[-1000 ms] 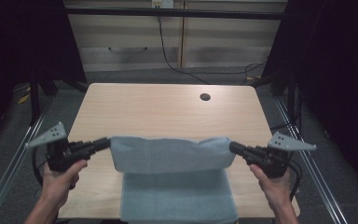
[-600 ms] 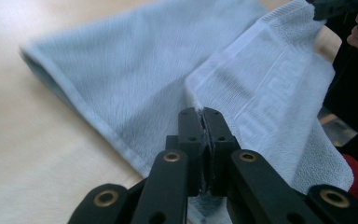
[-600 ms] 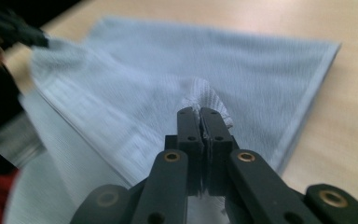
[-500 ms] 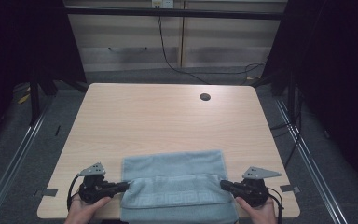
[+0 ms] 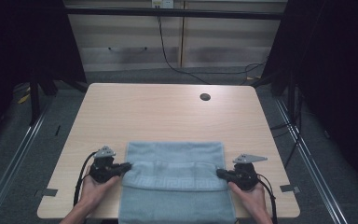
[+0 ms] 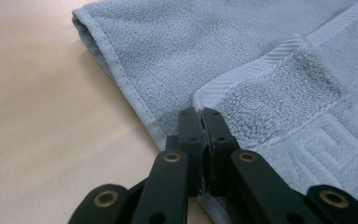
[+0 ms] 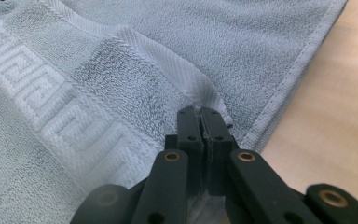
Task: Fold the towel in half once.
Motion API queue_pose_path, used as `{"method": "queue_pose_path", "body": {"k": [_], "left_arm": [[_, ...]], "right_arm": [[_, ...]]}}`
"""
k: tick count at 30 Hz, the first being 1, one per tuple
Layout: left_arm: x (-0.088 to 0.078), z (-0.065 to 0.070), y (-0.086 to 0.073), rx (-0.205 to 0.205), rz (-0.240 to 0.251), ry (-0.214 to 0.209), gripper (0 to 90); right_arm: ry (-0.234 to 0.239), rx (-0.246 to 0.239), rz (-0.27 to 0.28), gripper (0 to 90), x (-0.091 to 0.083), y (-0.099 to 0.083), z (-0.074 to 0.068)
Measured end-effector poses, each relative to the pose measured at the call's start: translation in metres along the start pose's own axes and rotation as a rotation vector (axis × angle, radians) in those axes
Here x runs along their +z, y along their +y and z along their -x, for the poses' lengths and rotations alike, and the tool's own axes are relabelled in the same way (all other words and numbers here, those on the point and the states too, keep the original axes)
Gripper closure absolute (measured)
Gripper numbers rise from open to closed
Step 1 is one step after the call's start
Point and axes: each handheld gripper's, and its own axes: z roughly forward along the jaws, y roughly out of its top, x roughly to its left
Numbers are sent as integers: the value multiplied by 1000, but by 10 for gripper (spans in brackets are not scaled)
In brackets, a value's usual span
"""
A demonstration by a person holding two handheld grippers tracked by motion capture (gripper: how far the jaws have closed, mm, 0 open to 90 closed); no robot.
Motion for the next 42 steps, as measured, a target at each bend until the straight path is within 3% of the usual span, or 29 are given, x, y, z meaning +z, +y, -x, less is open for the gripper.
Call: {"method": "queue_pose_path", "body": {"k": [5,6,9,10,13,14,15,17,22,24,26,28,32,38,41,42], "left_arm": [[16,-22,24,-33,7,51,877],[19,-28,27,-65,19,49,877],[23,-37,32,-66,31,63,877],[27,-49,38,-102,44,66,877],[33,-58,51,-98,35,122,877],[33,-58,51,-98,35,122,877],[38,-65,59,-116,31,142,877],[41,-72,63,-114,38,161,877],[41,-80,61,-174,79,155,877],[37,-81,60,-173,83,144,877],[30,-82,61,-168,100,147,877],[17,-83,66,-187,155,108,877],[-12,-74,85,-144,239,70,877],[-66,-49,114,-76,399,2,877],[-97,-33,118,-39,482,-35,877],[-103,-29,117,-27,484,-32,877]], "right_arm": [[-12,22,10,881,20,22,18],[-13,23,11,880,23,25,20],[-17,31,16,881,32,34,25],[-24,39,20,881,41,44,30],[-39,60,26,881,55,57,37],[-39,60,26,881,55,57,37],[-54,78,31,881,65,67,41],[-79,88,34,882,73,76,44],[-134,98,16,881,90,96,47],[-137,100,22,881,91,97,47],[-128,94,38,881,87,97,46],[-103,97,83,881,78,99,47],[-73,75,166,881,53,115,42],[-33,25,316,881,7,147,27],[-15,-29,383,881,-22,157,15],[-6,-38,402,881,-34,158,11]]}}
